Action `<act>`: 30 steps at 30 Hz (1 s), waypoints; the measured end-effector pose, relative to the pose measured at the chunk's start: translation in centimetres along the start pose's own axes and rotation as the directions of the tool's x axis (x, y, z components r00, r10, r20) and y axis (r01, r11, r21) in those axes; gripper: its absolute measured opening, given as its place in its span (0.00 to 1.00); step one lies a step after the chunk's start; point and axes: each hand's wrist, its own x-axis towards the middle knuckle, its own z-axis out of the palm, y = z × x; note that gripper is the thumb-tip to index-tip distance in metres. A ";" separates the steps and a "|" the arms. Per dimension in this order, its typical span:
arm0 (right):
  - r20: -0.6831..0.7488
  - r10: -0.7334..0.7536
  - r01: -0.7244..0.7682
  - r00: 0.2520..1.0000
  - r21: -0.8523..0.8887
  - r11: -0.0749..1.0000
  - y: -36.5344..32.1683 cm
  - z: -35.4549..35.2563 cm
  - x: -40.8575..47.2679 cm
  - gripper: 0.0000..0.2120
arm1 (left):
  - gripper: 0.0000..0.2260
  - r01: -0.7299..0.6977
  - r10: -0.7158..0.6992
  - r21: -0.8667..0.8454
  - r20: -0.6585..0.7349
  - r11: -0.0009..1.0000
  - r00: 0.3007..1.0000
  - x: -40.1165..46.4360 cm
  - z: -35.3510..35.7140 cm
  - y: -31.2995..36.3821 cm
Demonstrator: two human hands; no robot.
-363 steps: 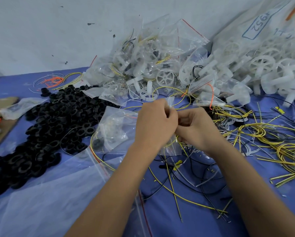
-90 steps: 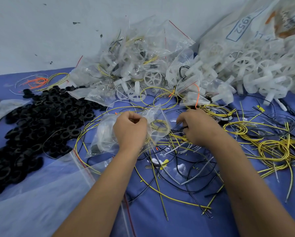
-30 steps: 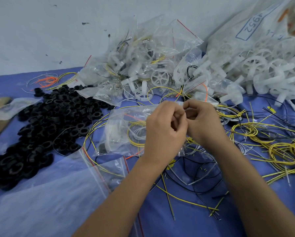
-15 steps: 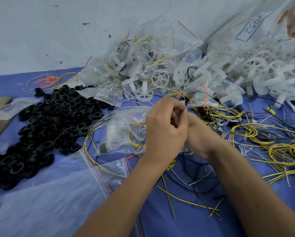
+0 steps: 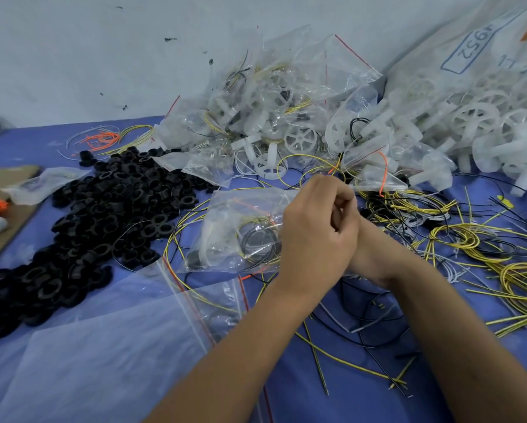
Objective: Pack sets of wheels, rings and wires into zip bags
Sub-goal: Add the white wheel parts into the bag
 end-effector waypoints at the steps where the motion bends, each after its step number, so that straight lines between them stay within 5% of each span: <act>1: 0.001 -0.013 0.013 1.000 0.013 1.000 0.1 0.0 0.0 0.30 | 0.06 0.017 -0.017 -0.006 -0.006 1.000 1.000 0.0 0.0 -0.1; 5: -0.220 0.043 -0.045 0.975 -0.003 0.999 0.5 0.3 0.5 0.20 | 0.06 0.238 -0.239 -0.032 -0.023 0.971 0.971 -0.3 -0.1 -1.4; 9: -0.570 0.118 -0.137 0.813 0.011 0.991 1.3 -0.9 1.3 0.11 | 0.08 0.449 -0.444 -0.067 0.078 0.891 0.893 -0.6 0.0 -2.9; 14: -0.726 -0.027 -0.150 0.687 -0.178 0.973 1.3 -2.1 1.8 0.07 | 0.07 0.532 -0.529 -0.013 0.096 0.847 0.843 -0.4 0.2 -3.8; 20: -0.518 -0.155 -0.204 0.841 -0.569 0.797 1.2 -2.0 8.4 0.09 | 0.05 0.602 -0.598 0.074 -0.063 0.795 0.799 0.3 -0.7 -4.9; 26: -0.090 -0.048 -0.064 0.995 -0.919 0.389 1.4 -1.6 16.5 0.34 | 0.03 0.674 -0.641 0.086 -0.238 0.734 0.729 1.0 -2.1 -6.5; 30: 0.017 0.052 0.001 0.999 -0.960 0.279 2.1 -1.9 19.1 0.26 | 0.04 0.727 -0.688 0.051 -0.285 0.684 0.667 1.3 -2.8 -7.1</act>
